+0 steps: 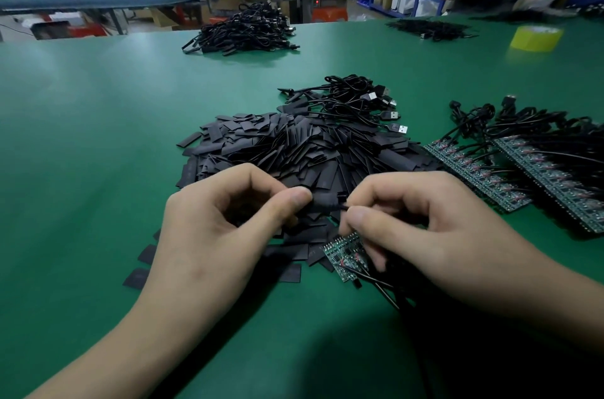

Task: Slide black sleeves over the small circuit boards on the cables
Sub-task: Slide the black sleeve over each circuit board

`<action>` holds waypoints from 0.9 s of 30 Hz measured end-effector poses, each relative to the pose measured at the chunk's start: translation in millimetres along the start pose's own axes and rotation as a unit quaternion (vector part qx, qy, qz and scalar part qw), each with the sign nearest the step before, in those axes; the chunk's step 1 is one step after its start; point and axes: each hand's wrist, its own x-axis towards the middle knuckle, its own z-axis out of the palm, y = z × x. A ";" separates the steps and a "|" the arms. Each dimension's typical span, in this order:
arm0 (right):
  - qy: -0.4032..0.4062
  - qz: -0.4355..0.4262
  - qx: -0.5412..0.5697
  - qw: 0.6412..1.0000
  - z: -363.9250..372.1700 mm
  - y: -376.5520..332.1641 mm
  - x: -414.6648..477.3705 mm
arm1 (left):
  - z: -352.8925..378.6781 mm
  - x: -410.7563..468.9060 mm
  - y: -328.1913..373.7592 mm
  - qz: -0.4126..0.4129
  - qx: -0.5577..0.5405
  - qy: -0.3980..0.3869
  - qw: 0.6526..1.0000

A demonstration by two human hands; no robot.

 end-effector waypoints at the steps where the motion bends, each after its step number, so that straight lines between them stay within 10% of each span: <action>1: -0.008 0.014 0.028 0.999 -1.5 0.4 0.5 | 0.1 0.1 -0.3 0.002 -0.003 -0.005 1.000; 21: 0.013 -0.033 -0.145 0.989 -4.2 1.9 0.3 | -6.6 1.1 2.5 0.267 0.181 -0.090 0.942; 27: -0.018 -0.032 -0.167 0.985 -2.4 2.1 -0.8 | -0.5 2.9 -13.1 0.222 0.203 -0.166 0.939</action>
